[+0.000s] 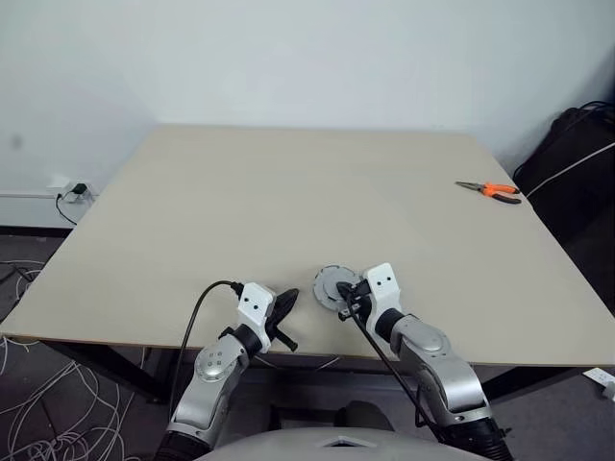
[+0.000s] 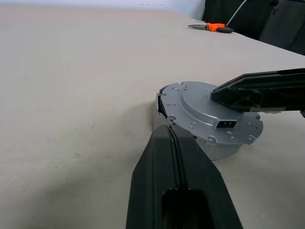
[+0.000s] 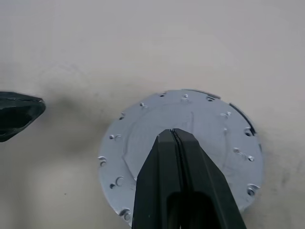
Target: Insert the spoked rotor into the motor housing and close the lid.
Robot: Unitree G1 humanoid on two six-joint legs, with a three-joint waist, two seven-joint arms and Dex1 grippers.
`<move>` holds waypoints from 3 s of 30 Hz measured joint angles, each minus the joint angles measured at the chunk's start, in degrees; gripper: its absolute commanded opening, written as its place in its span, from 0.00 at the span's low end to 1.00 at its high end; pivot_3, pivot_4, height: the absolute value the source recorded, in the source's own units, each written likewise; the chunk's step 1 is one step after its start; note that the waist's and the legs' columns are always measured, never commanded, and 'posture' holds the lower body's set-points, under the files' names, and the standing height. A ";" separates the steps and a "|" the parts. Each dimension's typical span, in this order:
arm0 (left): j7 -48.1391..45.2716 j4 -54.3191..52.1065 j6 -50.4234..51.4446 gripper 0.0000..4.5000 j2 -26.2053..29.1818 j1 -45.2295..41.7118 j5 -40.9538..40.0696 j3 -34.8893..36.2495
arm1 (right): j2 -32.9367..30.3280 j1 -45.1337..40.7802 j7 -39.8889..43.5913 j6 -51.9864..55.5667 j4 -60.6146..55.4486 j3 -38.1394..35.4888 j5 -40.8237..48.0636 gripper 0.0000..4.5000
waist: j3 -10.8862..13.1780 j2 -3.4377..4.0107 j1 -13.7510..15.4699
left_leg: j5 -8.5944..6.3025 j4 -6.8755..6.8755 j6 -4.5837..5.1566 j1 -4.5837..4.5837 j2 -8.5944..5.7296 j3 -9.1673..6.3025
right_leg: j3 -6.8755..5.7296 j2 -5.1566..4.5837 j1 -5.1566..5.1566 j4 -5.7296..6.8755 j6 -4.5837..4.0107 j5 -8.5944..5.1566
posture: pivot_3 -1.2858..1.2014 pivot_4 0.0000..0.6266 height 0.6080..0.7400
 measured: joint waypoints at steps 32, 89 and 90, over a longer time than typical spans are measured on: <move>1.34 -0.93 0.48 0.00 -0.12 0.51 0.01 0.77 | -12.19 -14.04 17.22 0.45 11.19 3.48 0.32 0.99 | 0.13 -0.10 0.36 | -0.01 0.00 0.02 -0.09 -0.03 0.02 | -0.03 -0.06 0.00 -0.22 -0.04 0.03 | 0.52 0.00 1.00; 2.30 -1.16 1.81 0.00 -0.62 0.59 0.03 0.71 | -8.86 -15.41 9.15 6.11 8.97 6.33 -6.42 0.73 | -0.13 -0.03 0.20 | 0.00 -0.01 0.02 -0.03 -0.04 0.02 | -0.08 -0.10 0.02 -0.13 -0.08 0.06 | 0.52 0.00 1.00; 3.87 -1.17 3.16 0.00 -1.56 0.20 0.04 1.19 | -8.84 -15.39 9.08 6.21 8.93 6.31 -6.45 0.73 | -0.14 -0.04 0.21 | -0.01 0.00 0.02 -0.03 -0.04 0.02 | -0.09 -0.10 0.03 -0.12 -0.07 0.06 | 0.52 0.00 1.00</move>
